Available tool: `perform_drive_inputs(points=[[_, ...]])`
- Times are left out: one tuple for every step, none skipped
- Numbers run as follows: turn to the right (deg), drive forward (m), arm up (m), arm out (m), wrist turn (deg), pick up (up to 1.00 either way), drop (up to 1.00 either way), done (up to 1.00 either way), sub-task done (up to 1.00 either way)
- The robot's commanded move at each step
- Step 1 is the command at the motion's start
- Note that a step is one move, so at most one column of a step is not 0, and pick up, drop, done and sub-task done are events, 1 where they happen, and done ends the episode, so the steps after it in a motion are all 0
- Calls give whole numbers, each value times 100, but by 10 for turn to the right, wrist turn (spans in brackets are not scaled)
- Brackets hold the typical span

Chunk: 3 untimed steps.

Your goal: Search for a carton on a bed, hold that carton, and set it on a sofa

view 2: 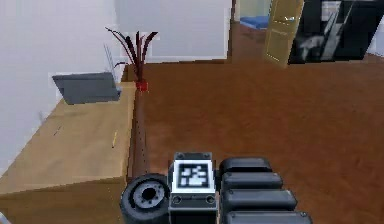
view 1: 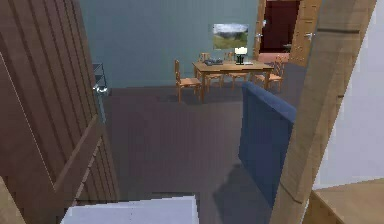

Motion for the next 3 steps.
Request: perform_drive_inputs(points=[[30, 0, 0, 0, 0, 0, 0, 0, 0], [0, 100, 0, 0, 0, 0, 0, 0, 0], [0, 90, 0, 0, 0, 0, 0, 0, 0]])
